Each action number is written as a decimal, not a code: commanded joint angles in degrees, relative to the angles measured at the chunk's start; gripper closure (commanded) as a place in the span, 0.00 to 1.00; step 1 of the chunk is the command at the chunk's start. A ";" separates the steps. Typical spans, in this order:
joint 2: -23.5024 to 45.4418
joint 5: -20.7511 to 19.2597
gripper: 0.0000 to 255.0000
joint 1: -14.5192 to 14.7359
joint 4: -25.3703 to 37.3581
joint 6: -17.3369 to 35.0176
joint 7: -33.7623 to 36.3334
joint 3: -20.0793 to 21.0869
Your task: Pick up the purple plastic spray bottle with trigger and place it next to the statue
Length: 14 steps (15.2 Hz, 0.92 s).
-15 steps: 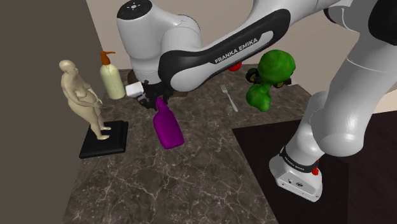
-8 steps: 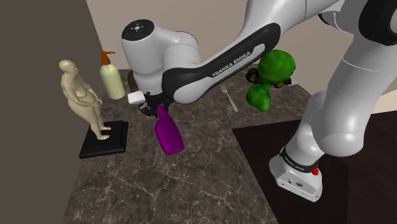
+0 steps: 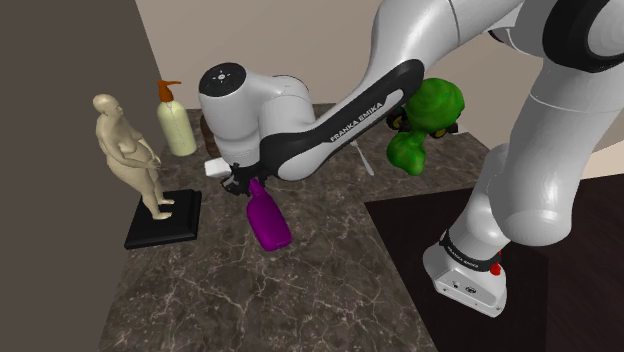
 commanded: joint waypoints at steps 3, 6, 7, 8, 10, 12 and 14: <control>0.45 -0.37 1.00 0.02 -0.25 0.63 0.38 -0.09; 0.45 -0.37 1.00 0.02 -0.25 0.63 0.38 -0.09; 0.45 -0.37 1.00 0.02 -0.25 0.63 0.38 -0.09; 0.45 -0.37 0.00 0.02 -0.26 0.63 0.38 -0.09; 0.45 -0.37 0.00 0.02 -0.26 0.63 0.38 -0.09; 0.45 -0.37 0.00 0.02 -0.26 0.63 0.38 -0.09; -0.62 0.51 0.00 0.18 0.31 -0.92 -0.16 0.27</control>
